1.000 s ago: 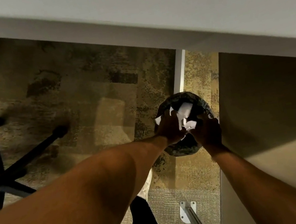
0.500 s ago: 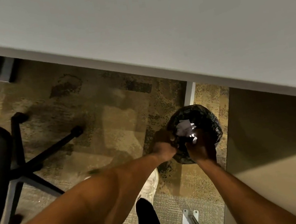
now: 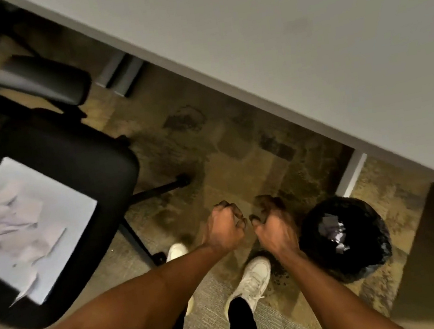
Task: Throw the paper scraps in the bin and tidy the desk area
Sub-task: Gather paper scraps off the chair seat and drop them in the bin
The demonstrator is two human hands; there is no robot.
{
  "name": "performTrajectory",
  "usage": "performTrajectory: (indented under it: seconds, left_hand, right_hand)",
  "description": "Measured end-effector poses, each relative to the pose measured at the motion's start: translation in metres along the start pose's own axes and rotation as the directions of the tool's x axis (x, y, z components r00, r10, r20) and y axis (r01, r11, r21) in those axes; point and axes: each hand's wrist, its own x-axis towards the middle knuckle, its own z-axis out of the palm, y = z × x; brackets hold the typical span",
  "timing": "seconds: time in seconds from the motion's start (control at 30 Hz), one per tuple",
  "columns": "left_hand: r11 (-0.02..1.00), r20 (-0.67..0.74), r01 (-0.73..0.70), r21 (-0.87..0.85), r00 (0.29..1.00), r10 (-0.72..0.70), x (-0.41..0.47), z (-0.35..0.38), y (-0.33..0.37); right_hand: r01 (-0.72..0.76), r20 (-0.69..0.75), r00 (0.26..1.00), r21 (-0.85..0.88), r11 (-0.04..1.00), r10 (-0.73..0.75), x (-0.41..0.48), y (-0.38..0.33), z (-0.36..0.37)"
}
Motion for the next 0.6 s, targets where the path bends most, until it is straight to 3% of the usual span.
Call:
performTrajectory:
  seconds: [0.33, 0.47, 0.6]
  left_hand:
    - [0.963, -0.264, 0.186, -0.196, 0.936, -0.234, -0.028, -0.116, -0.121]
    - [0.943, -0.459, 0.219, -0.252, 0.831, -0.315, -0.051, -0.161, -0.177]
    - [0.908, -0.630, 0.296, -0.295, 0.655, -0.418, -0.085, -0.198, -0.236]
  right_hand:
    - [0.359, 0.146, 0.923, -0.001, 0.933, -0.355, 0.006, -0.169, 0.037]
    - [0.486, 0.191, 0.859, -0.008, 0.874, -0.476, 0.011, -0.231, 0.062]
    - [0.591, 0.285, 0.774, -0.006, 0.807, -0.565, 0.009, -0.290, 0.098]
